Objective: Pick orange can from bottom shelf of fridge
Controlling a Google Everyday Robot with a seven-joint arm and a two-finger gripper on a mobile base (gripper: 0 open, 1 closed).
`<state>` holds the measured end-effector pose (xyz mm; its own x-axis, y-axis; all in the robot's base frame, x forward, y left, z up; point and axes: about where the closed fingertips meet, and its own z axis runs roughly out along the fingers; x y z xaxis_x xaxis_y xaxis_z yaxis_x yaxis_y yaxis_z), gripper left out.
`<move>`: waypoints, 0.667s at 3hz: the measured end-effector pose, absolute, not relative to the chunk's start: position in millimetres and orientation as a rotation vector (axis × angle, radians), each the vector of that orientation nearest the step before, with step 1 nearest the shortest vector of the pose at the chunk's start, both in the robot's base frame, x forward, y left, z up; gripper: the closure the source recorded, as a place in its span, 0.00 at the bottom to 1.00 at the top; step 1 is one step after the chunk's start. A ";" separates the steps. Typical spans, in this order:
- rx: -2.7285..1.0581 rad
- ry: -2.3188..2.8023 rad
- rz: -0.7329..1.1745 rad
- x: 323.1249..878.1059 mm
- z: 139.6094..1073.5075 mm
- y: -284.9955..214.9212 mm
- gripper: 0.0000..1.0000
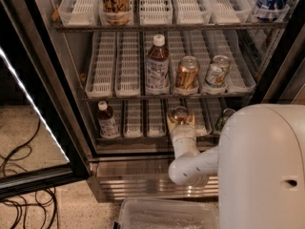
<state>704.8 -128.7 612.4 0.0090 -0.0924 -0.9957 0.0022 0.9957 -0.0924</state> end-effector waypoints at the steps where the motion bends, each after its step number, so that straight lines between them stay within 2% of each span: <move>1: -0.071 1.560 -0.074 704.8 612.5 -128.7 0.65; 2: -0.066 1.523 -0.039 695.1 633.2 -133.0 0.88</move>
Offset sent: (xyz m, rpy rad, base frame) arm -0.0253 -0.0111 0.0478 0.0597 -0.0849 0.0516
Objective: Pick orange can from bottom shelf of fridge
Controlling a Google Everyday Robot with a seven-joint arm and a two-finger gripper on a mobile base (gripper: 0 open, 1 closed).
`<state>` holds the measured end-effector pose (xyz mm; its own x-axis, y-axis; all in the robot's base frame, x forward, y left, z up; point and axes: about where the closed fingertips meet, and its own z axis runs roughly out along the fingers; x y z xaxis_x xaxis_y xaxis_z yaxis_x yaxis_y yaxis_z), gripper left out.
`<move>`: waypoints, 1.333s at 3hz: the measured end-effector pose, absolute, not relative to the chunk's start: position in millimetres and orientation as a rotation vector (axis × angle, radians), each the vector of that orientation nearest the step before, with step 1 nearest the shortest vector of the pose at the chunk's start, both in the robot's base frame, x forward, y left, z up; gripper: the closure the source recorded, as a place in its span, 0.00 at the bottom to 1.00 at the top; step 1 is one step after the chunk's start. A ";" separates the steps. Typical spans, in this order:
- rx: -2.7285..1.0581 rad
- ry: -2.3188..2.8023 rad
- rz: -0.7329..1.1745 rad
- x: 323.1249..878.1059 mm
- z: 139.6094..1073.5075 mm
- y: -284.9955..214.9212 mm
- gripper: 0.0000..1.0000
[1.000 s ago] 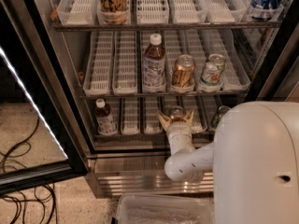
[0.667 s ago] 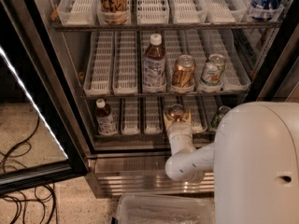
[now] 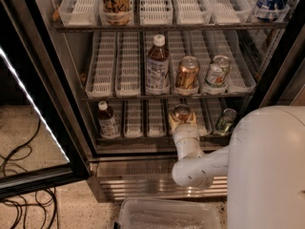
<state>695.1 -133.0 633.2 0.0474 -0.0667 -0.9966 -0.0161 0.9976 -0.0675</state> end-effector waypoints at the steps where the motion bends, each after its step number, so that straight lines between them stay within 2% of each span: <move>1: -0.087 1.482 0.073 677.5 658.1 -134.7 1.00; 2: -0.135 1.447 0.228 657.7 679.6 -127.0 1.00; 4: -0.171 1.424 0.281 654.4 685.6 -111.4 1.00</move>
Offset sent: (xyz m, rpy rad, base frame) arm -0.0698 0.0180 0.0737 0.2038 -0.0900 0.4151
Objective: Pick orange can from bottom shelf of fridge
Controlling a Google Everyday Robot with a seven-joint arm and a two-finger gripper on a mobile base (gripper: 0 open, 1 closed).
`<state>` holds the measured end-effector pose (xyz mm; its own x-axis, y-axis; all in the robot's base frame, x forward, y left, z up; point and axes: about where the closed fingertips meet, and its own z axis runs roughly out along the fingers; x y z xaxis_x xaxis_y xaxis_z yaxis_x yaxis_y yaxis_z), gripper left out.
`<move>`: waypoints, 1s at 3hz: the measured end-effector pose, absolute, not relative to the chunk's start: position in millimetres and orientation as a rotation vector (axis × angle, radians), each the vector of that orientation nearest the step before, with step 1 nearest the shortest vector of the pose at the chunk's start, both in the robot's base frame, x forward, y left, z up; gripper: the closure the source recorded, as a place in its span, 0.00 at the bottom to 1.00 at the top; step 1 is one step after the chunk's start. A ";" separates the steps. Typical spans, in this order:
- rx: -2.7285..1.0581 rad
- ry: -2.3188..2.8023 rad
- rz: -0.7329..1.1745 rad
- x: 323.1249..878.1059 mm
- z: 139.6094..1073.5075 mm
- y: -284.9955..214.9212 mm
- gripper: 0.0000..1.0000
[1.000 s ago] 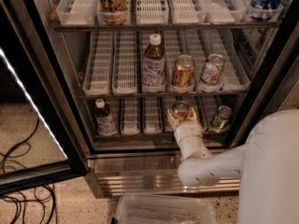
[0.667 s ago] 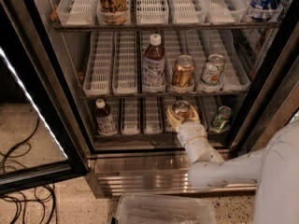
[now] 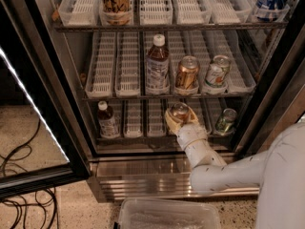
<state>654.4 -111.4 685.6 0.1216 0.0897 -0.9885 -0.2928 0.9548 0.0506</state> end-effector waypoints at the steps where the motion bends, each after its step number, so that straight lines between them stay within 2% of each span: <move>1: -0.214 1.423 0.330 650.2 685.7 -100.2 1.00; 3: -0.371 1.363 0.655 574.9 701.7 -42.1 1.00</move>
Offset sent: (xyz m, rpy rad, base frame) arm -0.0902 0.0777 0.0049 0.1004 -0.0116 0.4365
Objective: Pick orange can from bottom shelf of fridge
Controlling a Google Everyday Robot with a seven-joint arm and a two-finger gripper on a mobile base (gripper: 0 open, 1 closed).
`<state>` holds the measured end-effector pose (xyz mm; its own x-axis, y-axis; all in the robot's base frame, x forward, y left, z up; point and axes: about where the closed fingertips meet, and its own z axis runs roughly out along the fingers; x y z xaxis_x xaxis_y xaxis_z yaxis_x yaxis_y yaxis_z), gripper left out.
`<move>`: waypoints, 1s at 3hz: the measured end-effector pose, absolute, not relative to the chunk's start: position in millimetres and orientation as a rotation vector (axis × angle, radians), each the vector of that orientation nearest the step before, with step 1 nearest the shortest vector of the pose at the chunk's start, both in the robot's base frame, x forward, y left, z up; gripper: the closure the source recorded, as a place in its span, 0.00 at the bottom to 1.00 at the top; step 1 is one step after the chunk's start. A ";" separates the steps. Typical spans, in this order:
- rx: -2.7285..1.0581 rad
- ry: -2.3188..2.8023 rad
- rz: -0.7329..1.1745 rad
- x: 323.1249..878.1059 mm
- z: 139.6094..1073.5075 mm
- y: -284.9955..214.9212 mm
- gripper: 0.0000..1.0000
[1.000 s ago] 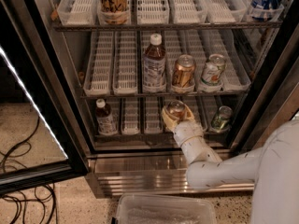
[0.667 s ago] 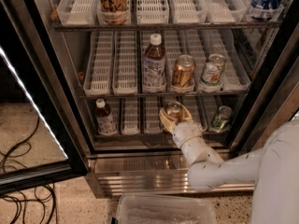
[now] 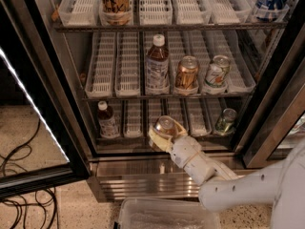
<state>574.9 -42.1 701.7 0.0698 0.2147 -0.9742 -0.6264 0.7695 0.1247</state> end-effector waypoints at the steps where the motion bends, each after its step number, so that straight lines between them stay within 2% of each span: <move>1: -0.477 1.331 0.803 534.8 720.5 -21.3 1.00; 2: -0.592 1.274 0.919 497.1 753.0 -9.6 1.00; 3: -0.627 1.263 0.945 489.7 754.3 -2.1 1.00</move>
Offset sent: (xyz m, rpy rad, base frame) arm -0.1309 0.0405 0.0907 0.0118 -0.0792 0.5161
